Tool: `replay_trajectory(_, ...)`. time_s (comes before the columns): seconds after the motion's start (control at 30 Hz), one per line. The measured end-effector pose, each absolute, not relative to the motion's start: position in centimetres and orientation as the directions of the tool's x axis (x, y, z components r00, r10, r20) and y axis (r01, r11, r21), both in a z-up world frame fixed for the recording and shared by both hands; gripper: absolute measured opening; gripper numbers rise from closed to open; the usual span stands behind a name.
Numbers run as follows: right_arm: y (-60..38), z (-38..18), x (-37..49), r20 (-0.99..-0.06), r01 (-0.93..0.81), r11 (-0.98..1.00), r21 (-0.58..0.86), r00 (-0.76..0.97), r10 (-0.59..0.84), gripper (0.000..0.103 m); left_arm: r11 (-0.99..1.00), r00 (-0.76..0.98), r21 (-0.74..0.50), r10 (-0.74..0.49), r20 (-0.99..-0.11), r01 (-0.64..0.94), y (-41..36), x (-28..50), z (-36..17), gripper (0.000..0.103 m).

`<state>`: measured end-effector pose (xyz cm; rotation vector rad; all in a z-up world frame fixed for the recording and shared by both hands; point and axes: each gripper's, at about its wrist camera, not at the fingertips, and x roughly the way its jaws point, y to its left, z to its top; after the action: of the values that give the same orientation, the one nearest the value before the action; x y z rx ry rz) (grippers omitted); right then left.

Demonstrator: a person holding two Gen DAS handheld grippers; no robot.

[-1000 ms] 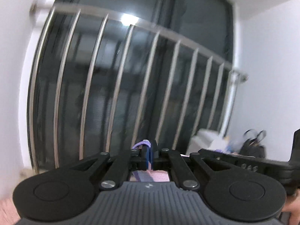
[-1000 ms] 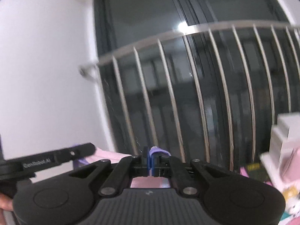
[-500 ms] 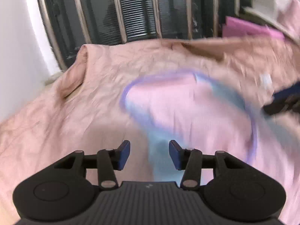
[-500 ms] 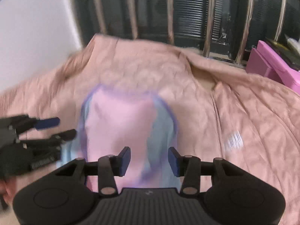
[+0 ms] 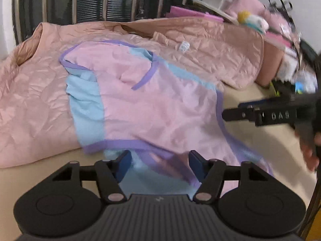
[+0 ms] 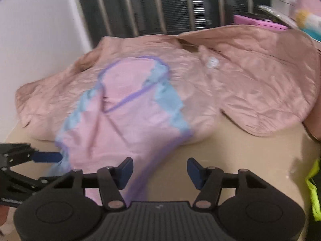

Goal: Fold clothes
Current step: 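Lower the garment onto the jacket and open both grippers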

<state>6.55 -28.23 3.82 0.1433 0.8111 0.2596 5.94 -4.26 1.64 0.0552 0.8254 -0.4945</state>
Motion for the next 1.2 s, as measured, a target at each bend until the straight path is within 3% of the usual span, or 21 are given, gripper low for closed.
replay_trajectory(0.03, -28.6, 3.5, 6.7, -0.692, -0.165, 0.956, 0.241, 0.662, 0.289, 0.060, 0.895, 0.582, -0.164, -0.400, -0.708, 0.416, -4.2, 6.4, 1.8, 0.064)
replay_trajectory(0.1, -29.0, 2.9, 7.3, -0.684, -0.156, 0.949, 0.272, 0.663, 0.305, 0.053, 0.902, 0.589, -0.229, -0.414, -0.694, 0.365, -3.7, 7.3, 1.9, 0.049)
replay_trajectory(0.13, -28.9, 2.7, 7.8, -0.680, -0.158, 0.944, 0.288, 0.660, 0.318, 0.046, 0.899, 0.582, -0.266, -0.429, -0.691, 0.347, -3.3, 7.9, 1.9, 0.019)
replay_trajectory(0.17, -28.8, 2.5, 8.2, -0.677, -0.160, 0.939, 0.304, 0.658, 0.331, 0.024, 0.894, 0.574, -0.304, -0.444, -0.688, 0.328, -3.0, 8.4, 1.8, 0.004)
replay_trajectory(0.2, -28.7, 2.2, 8.7, -0.673, -0.161, 0.934, 0.319, 0.656, 0.343, 0.005, 0.889, 0.571, -0.337, -0.458, -0.681, 0.311, -2.6, 8.9, 1.8, 0.004)
replay_trajectory(0.53, -27.8, 7.2, 11.7, -0.503, -0.215, 0.881, 0.421, 0.753, 0.424, 0.002, 0.791, 0.690, -0.574, -0.537, -0.485, 0.211, 2.3, 12.2, 5.3, 0.004)
replay_trajectory(0.67, -27.2, 7.3, 17.0, -0.504, -0.133, 0.918, 0.374, 0.802, 0.321, 0.004, 0.814, 0.751, -0.579, -0.412, -0.515, 0.049, 3.1, 16.0, 4.7, 0.015)
replay_trajectory(0.73, -27.0, 6.0, 19.9, -0.558, -0.054, 0.946, 0.321, 0.796, 0.235, 0.014, 0.852, 0.744, -0.516, -0.400, -0.536, 0.086, 3.0, 15.8, 5.0, 0.016)
replay_trajectory(0.8, -27.5, 5.4, 19.9, -0.623, -0.047, 0.938, 0.344, 0.736, 0.265, 0.016, 0.878, 0.733, -0.438, -0.425, -0.532, 0.191, 2.8, 14.0, 5.6, 0.035)
replay_trajectory(0.83, -27.8, 5.6, 18.2, -0.596, -0.112, 0.926, 0.362, 0.736, 0.322, 0.016, 0.881, 0.738, -0.381, -0.452, -0.502, 0.280, 2.8, 12.1, 5.9, 0.059)
replay_trajectory(0.87, -28.1, 6.0, 16.2, -0.552, -0.195, 0.906, 0.376, 0.739, 0.387, 0.023, 0.875, 0.738, -0.318, -0.481, -0.473, 0.365, 2.7, 10.2, 6.1, 0.072)
replay_trajectory(0.9, -28.0, 6.3, 13.9, -0.529, -0.255, 0.896, 0.363, 0.735, 0.423, 0.043, 0.864, 0.735, -0.252, -0.504, -0.454, 0.437, 2.6, 8.5, 6.3, 0.073)
replay_trajectory(0.97, -27.4, 6.2, 10.7, -0.534, -0.322, 0.888, 0.329, 0.713, 0.456, 0.058, 0.858, 0.726, -0.135, -0.494, -0.479, 0.496, 1.5, 6.7, 6.1, 0.073)
replay_trajectory(1.1, -26.0, 4.4, 6.9, -0.607, -0.390, 0.877, 0.280, 0.636, 0.476, 0.054, 0.871, 0.720, -0.073, -0.446, -0.533, 0.486, -0.7, 7.5, 4.7, 0.073)
replay_trajectory(1.13, -25.9, 4.0, 6.8, -0.623, -0.386, 0.877, 0.288, 0.619, 0.477, 0.046, 0.868, 0.726, -0.047, -0.442, -0.526, 0.494, -1.3, 7.6, 4.4, 0.073)
replay_trajectory(1.17, -25.9, 3.6, 6.8, -0.639, -0.381, 0.875, 0.299, 0.601, 0.481, 0.012, 0.859, 0.738, 0.026, -0.424, -0.525, 0.512, -2.0, 7.4, 4.0, 0.071)
replay_trajectory(1.2, -25.8, 3.2, 6.8, -0.654, -0.377, 0.873, 0.311, 0.581, 0.484, 0.004, 0.846, 0.752, 0.105, -0.400, -0.524, 0.523, -2.7, 7.1, 3.5, 0.068)
